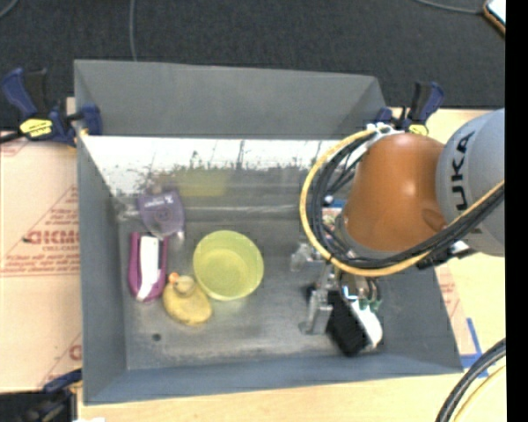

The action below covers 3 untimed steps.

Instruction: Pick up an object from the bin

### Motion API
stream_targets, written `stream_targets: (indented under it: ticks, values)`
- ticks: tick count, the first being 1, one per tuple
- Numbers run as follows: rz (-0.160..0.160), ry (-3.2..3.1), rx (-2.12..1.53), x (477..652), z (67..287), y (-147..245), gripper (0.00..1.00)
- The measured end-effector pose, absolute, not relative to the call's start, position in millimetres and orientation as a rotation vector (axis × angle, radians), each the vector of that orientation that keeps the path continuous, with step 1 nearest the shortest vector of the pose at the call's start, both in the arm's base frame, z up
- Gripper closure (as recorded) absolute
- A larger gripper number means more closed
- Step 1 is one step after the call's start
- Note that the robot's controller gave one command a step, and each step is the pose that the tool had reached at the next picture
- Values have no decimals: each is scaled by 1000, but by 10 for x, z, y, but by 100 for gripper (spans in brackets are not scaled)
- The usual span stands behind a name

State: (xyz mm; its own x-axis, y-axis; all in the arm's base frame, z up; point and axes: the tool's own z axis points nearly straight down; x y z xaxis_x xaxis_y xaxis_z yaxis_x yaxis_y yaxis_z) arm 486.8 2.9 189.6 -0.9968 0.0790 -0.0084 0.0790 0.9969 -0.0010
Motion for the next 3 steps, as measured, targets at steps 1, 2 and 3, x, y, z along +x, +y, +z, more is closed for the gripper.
stream_targets:
  ticks: [1,2,3]
  values:
    - [-1,3123,189,5126,1598,49,0]
    - [0,3120,229,5040,1388,344,0]
    - [-4,3114,302,4859,675,317,0]
